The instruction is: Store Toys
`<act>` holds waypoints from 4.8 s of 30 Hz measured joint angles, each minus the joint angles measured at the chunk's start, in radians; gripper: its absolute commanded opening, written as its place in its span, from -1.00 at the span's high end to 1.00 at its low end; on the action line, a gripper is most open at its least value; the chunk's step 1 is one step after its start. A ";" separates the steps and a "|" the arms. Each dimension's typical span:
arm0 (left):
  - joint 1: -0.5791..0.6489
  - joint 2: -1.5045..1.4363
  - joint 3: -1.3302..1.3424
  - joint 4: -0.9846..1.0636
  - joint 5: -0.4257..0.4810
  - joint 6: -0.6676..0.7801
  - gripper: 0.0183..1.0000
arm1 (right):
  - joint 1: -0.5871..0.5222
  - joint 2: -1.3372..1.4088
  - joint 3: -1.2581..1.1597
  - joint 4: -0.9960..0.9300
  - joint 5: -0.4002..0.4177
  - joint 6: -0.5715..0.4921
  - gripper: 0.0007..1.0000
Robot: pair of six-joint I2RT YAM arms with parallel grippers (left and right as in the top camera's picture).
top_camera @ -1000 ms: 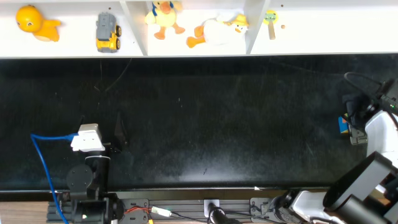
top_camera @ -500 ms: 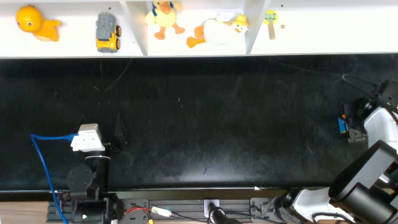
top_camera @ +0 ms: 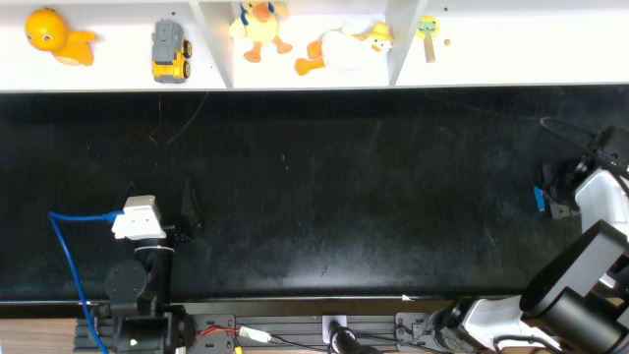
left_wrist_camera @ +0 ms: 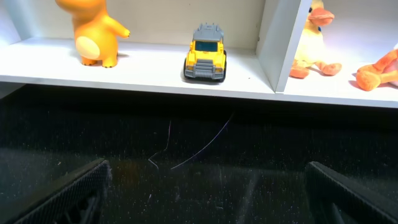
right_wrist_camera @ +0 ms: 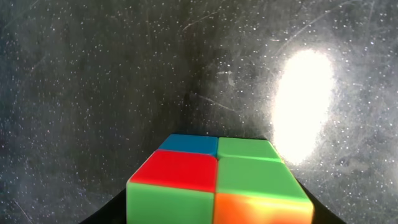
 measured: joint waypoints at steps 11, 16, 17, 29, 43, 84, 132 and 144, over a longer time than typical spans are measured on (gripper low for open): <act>0.000 0.000 0.000 0.000 0.000 0.000 -1.00 | 0.000 -0.001 0.011 -0.045 0.000 -0.063 0.75; 0.000 0.000 0.000 0.000 0.000 0.000 -1.00 | 0.000 -0.019 0.038 -0.146 -0.003 -0.116 0.92; 0.000 0.000 0.000 0.000 0.000 0.000 -1.00 | 0.000 -0.028 0.048 -0.162 -0.004 -0.127 0.91; 0.000 0.000 0.000 0.000 0.000 0.000 -0.99 | 0.187 -0.398 0.191 -0.220 -0.110 -0.521 0.91; 0.000 0.000 0.000 0.000 0.000 0.000 -1.00 | 0.259 -0.456 0.193 -0.063 -0.156 -0.902 0.90; 0.000 0.000 -0.002 0.000 0.000 0.000 -1.00 | 0.175 0.324 0.168 1.233 -0.653 -0.901 0.91; 0.000 -0.002 -0.002 0.001 0.000 0.000 -1.00 | 0.197 -0.325 0.240 0.048 -0.409 -0.877 -0.99; 0.000 -0.002 -0.002 0.001 0.000 0.000 -0.99 | 0.526 -0.583 0.239 -0.256 -0.400 -0.930 -0.99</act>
